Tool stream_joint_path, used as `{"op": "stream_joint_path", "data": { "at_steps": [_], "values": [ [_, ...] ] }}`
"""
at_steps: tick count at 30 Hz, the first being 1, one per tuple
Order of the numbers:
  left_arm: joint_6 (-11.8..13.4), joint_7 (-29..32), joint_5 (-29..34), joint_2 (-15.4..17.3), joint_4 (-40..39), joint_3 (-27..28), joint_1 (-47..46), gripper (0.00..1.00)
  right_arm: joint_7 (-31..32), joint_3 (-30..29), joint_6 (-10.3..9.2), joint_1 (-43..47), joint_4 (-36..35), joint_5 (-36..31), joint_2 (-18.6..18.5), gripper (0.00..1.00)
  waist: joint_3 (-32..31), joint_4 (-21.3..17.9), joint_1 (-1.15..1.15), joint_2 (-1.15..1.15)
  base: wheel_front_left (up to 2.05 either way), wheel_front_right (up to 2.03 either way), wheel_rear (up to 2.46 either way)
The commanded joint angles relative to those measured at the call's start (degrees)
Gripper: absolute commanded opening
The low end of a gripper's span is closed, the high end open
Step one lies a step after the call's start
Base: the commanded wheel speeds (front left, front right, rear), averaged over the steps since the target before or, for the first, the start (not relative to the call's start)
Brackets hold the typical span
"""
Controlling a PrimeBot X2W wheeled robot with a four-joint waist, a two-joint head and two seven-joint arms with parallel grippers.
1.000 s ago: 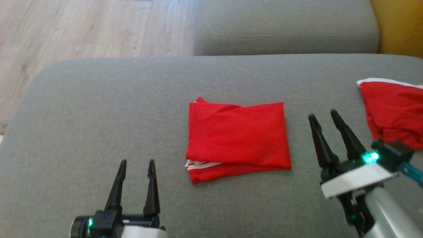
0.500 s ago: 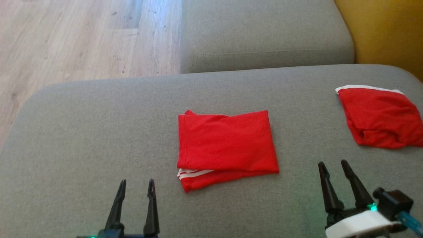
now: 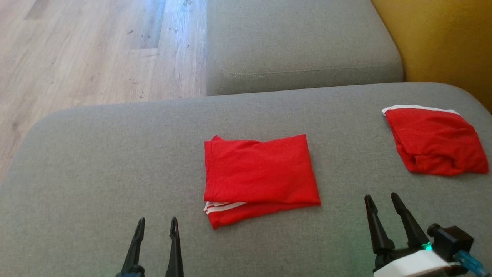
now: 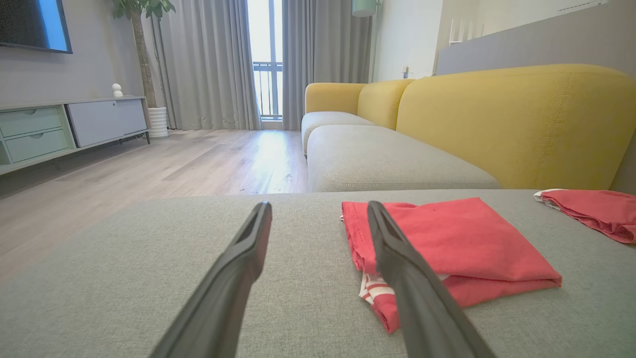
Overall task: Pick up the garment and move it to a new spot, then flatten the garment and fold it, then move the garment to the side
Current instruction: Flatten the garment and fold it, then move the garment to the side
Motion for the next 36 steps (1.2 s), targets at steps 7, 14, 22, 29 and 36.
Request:
{"op": "stream_joint_path", "data": {
  "at_steps": [7,14,22,29,36],
  "values": [
    [-0.76,-0.55,1.22,-1.00,-1.19,2.48,-1.31,1.00,-0.77,1.74,-0.05,-1.48,-1.44,0.05,-0.16,1.00,-0.48,0.21,0.00,0.00,0.00,0.00,0.00],
    [-1.04,-0.55,1.72,-1.15,-1.55,2.55,-1.59,1.00,-0.77,2.20,-0.05,-1.63,-1.31,0.26,-0.21,1.00,0.83,0.99,0.00,0.00,0.00,0.00,0.00],
    [-1.40,-0.55,1.87,-1.40,-1.44,2.00,-2.78,1.00,-0.39,5.38,-0.05,-6.09,3.46,3.74,-1.47,1.00,5.01,3.02,0.00,0.00,0.00,0.00,0.00],
    [-1.59,-0.55,1.91,-1.57,-1.30,0.85,-4.87,1.00,7.96,7.55,-0.05,-14.35,8.13,12.85,-2.22,1.00,9.58,4.62,0.00,0.00,0.00,0.00,0.00],
    [-1.97,-0.55,2.00,-1.70,-0.58,-0.37,-8.39,1.00,19.61,8.51,-0.05,-23.47,13.92,25.56,-4.14,1.00,13.63,6.56,0.00,0.00,0.00,0.00,0.00]
  ]
}}
